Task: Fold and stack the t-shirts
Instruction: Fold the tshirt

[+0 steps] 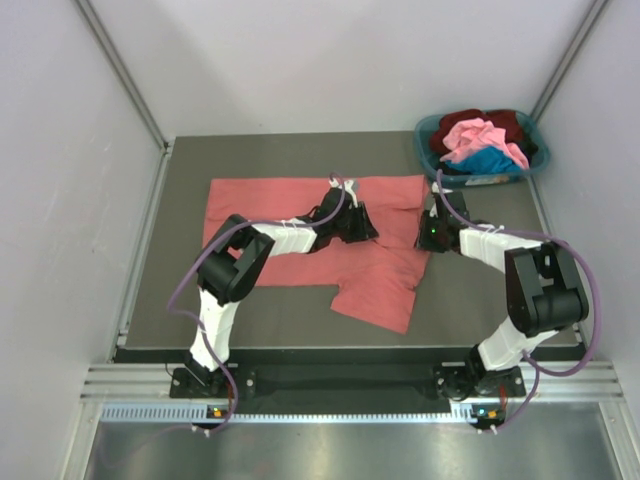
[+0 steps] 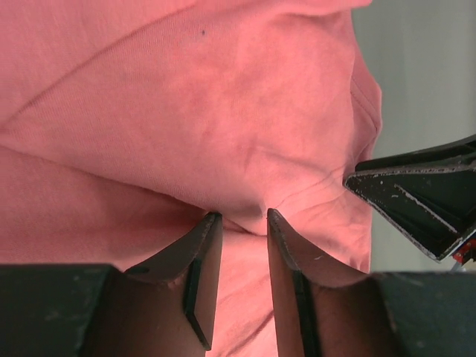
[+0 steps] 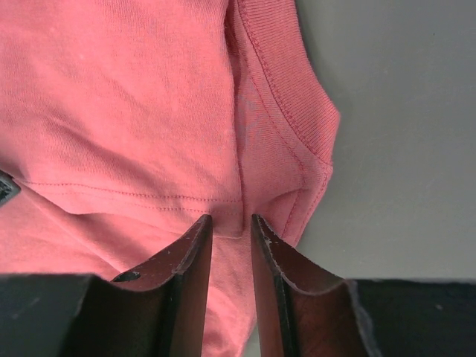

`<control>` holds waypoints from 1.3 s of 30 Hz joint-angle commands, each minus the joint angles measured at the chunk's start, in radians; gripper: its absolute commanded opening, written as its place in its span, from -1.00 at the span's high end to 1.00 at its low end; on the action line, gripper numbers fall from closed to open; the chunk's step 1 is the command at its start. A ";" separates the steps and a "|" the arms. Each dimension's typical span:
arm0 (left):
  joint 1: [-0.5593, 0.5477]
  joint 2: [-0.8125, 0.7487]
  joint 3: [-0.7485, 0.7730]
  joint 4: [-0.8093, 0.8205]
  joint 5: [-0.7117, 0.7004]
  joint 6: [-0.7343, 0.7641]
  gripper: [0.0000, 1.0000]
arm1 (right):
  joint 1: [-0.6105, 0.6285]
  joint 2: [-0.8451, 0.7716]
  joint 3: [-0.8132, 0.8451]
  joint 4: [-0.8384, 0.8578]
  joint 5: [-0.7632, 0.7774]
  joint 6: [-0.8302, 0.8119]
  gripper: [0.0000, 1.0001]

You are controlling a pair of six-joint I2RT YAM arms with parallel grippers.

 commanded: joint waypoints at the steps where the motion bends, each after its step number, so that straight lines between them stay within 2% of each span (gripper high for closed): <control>1: -0.005 -0.015 0.045 0.004 -0.037 -0.003 0.28 | 0.003 -0.054 0.001 0.010 -0.005 -0.006 0.42; 16: -0.016 0.040 0.092 -0.027 -0.037 -0.014 0.27 | 0.004 -0.071 -0.003 0.013 -0.007 -0.005 0.41; 21: -0.039 0.046 0.143 -0.116 -0.096 -0.012 0.27 | 0.004 -0.091 0.003 0.002 -0.005 -0.005 0.41; 26: -0.046 0.046 0.160 -0.104 -0.109 -0.017 0.26 | 0.004 -0.110 0.003 -0.002 -0.005 -0.003 0.40; 39: -0.057 -0.092 0.154 -0.079 -0.094 -0.028 0.28 | 0.003 -0.130 -0.022 0.002 -0.004 -0.006 0.39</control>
